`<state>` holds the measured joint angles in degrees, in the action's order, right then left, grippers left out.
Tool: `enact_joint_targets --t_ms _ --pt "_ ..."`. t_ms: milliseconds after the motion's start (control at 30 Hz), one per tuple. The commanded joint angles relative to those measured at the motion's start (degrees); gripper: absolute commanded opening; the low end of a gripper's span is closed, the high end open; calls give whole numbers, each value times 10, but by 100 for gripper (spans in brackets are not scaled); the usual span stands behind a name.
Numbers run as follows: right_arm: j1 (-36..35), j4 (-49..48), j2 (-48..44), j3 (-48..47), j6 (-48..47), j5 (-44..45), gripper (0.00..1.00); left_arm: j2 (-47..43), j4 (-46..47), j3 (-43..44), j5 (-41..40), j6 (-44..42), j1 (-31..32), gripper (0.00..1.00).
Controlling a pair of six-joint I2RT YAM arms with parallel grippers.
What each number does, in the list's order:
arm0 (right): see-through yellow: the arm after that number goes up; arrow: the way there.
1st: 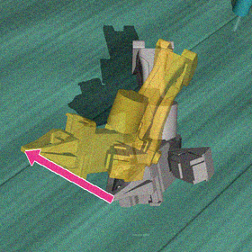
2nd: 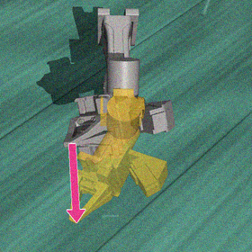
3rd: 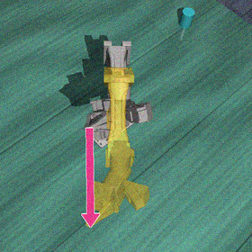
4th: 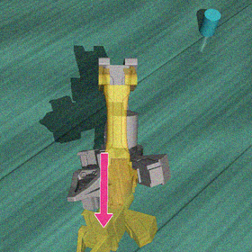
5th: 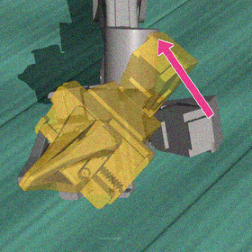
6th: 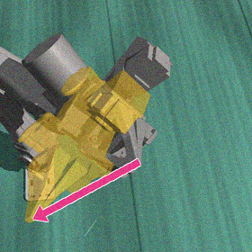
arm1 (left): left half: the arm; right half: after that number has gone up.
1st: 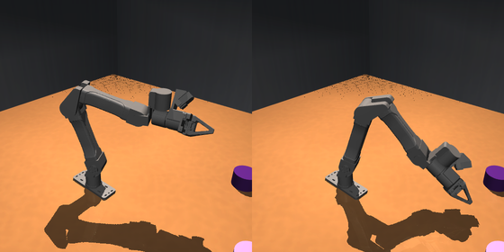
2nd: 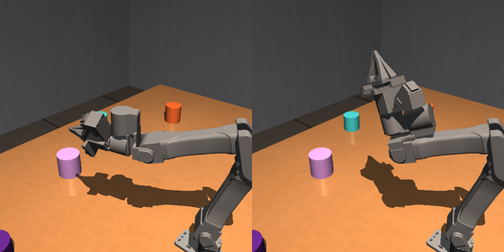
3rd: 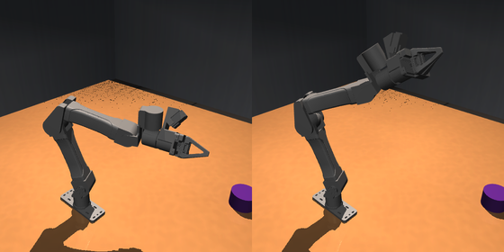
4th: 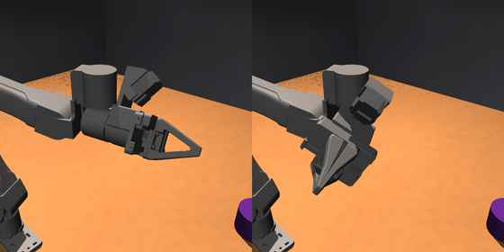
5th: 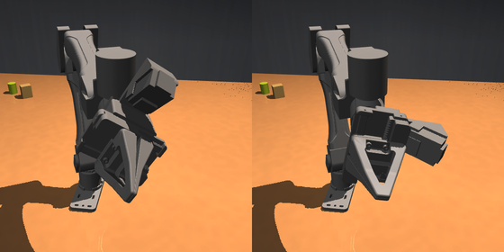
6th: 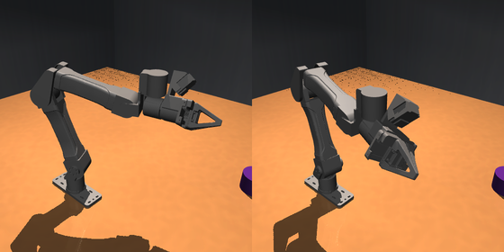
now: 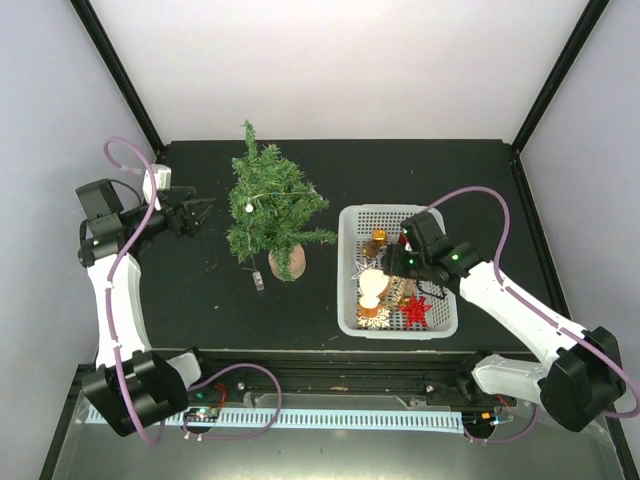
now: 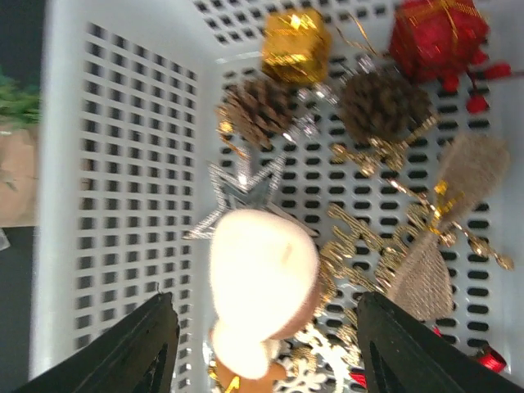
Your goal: Decorate the small christmas tree
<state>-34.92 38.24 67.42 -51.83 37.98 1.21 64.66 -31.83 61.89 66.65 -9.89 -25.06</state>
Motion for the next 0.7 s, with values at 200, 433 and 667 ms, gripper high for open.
enact_joint_targets --t_ms 200,433,667 --pt "62 -2 -8 18 24 -47 61 -4 30 -10 13 33 17 99" --pt "125 9 46 1 7 -24 60 -4 35 -7 -56 15 69 99" --pt "174 -32 144 -36 -8 -29 52 32 17 8 -52 4 80 99"
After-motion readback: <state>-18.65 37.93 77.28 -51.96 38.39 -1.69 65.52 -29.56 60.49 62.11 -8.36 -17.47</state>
